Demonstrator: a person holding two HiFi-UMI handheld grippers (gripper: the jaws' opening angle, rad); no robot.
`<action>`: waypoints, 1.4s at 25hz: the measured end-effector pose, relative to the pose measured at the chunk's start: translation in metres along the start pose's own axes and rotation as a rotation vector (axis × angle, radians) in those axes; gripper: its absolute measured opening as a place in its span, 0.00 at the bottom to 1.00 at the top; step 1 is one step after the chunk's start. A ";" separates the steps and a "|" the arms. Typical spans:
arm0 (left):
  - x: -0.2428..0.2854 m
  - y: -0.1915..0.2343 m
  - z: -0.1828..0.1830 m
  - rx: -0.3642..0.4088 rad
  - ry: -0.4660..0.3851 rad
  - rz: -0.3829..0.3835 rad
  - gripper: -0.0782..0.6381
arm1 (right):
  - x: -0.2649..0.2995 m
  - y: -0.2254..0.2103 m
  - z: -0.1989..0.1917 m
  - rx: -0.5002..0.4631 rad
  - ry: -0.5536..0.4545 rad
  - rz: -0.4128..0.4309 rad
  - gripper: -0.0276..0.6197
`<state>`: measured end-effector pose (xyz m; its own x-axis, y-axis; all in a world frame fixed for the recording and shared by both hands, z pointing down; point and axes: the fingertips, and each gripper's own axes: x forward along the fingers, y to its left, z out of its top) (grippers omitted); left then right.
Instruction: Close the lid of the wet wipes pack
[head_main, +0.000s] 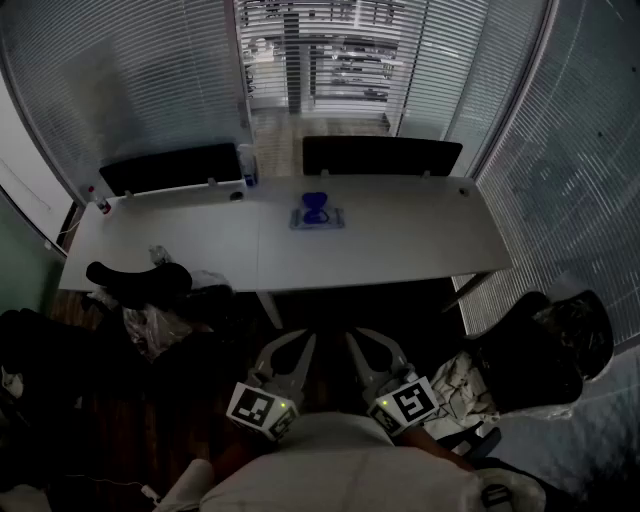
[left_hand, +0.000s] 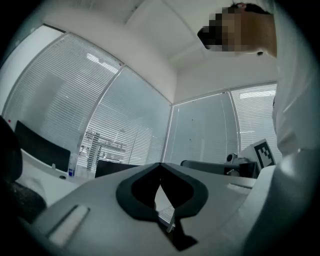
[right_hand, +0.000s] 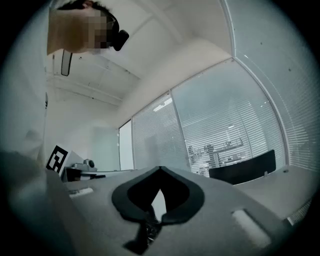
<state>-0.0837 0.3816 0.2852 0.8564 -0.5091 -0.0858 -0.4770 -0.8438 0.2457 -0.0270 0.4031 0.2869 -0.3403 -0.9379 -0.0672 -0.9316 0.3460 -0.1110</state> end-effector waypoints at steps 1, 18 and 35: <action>0.000 0.001 -0.001 0.005 0.001 -0.001 0.11 | 0.001 0.001 0.001 -0.004 -0.002 0.002 0.04; 0.016 -0.012 -0.011 -0.002 0.007 -0.024 0.11 | -0.013 -0.019 0.007 0.075 -0.047 -0.027 0.04; 0.050 -0.045 -0.045 -0.029 0.046 0.023 0.11 | -0.052 -0.063 -0.003 0.110 -0.036 -0.028 0.04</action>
<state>-0.0101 0.4019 0.3133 0.8540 -0.5191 -0.0351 -0.4911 -0.8265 0.2753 0.0488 0.4296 0.3001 -0.3080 -0.9463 -0.0983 -0.9204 0.3225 -0.2210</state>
